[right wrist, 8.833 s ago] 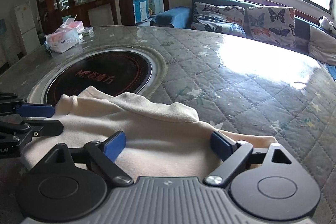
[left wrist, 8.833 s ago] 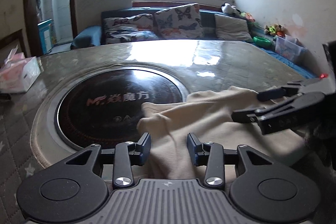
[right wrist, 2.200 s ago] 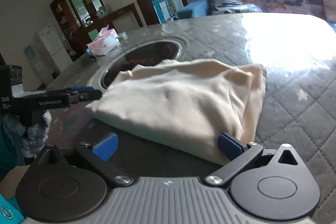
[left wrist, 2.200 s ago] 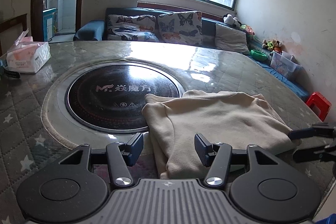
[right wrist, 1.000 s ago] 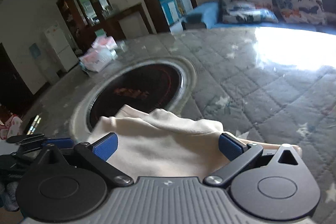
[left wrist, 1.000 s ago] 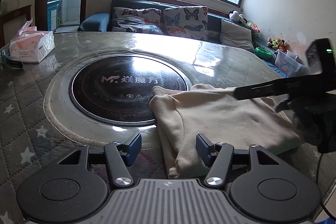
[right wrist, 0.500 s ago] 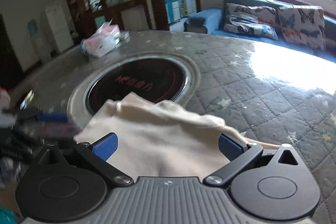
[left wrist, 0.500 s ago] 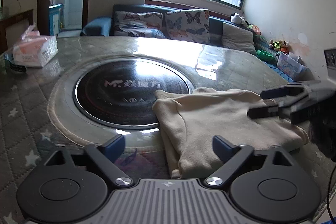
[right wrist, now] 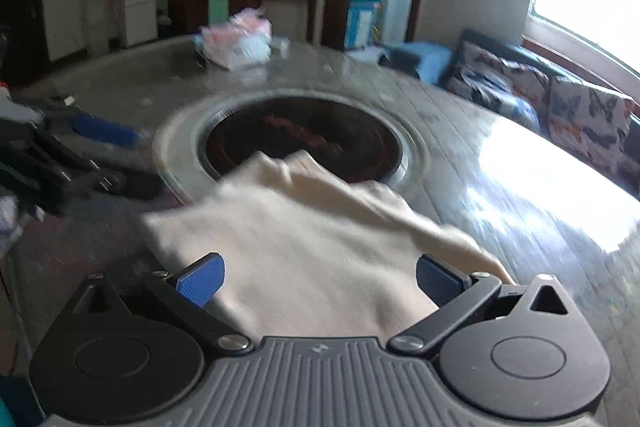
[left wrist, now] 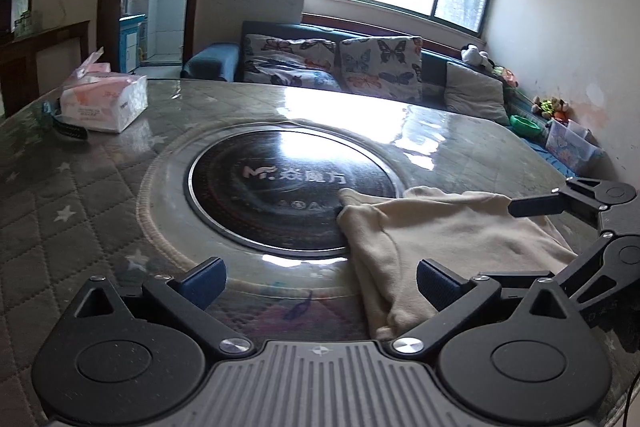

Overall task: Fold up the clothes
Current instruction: 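Grasp the folded sweatshirt edge with the left gripper while the right gripper grasps too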

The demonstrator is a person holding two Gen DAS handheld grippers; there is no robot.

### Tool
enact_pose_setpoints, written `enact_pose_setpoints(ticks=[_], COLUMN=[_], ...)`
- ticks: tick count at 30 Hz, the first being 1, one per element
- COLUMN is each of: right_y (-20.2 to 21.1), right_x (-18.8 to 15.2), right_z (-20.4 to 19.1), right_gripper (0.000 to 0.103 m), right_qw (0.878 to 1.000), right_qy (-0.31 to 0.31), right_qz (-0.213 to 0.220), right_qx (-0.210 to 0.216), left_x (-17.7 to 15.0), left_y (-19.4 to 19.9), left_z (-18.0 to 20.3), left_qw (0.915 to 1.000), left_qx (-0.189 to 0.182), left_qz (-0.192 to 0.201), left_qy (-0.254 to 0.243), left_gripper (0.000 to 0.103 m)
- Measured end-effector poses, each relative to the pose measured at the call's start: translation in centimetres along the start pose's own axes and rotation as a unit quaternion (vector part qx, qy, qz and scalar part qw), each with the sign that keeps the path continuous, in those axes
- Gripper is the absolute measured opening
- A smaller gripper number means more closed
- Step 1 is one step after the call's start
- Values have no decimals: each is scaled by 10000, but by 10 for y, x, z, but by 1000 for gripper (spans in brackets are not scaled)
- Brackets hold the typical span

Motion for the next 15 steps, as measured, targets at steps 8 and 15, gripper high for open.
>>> enact_pose_setpoints(ticks=[8, 15], right_y=[-30, -7], right_x=[13, 13], right_z=[-31, -49], right_gripper=[103, 103], right_qw=[9994, 9970], right_qy=[291, 758], right_qz=[-150, 0], right_qx=[107, 126], left_x=[-2, 2], left_y=[6, 1], left_z=[-13, -20], left_qw=[9998, 9991], left_qx=[88, 27], left_qz=[36, -7], left_qy=[182, 414], left_gripper=[103, 103])
Point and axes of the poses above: each gripper's, at about its wrist camera, not at the fingertips, and y roughly against the way its jaws point, z to its right, x to its top, the point moved 5 cm from there along -y, roughly the way its jaws point, and after that the axes turned 15 degrees about -z, right-handed, at the moved point
